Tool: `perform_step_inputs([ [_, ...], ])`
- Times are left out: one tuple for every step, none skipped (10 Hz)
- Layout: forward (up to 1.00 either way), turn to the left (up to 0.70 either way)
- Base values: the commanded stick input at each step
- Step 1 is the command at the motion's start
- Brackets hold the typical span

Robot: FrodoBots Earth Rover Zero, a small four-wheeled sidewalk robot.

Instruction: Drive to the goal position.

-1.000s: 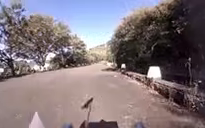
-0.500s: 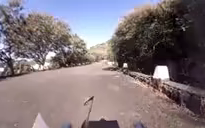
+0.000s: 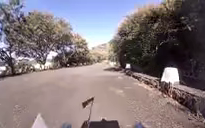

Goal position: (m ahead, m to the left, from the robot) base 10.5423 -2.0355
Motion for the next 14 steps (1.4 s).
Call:
perform_step_inputs([
  [0.5,-0.06],
  [0.5,-0.11],
  [0.5,-0.5],
  [0.5,-0.5],
  [0.5,-0.19],
  [0.5,-0.11],
  [0.5,-0.04],
  [0.5,0.0],
  [0.5,0.0],
  [0.5,0.0],
  [0.5,0.0],
  [0.5,0.0],
  [0.5,0.0],
  [0.5,0.0],
])
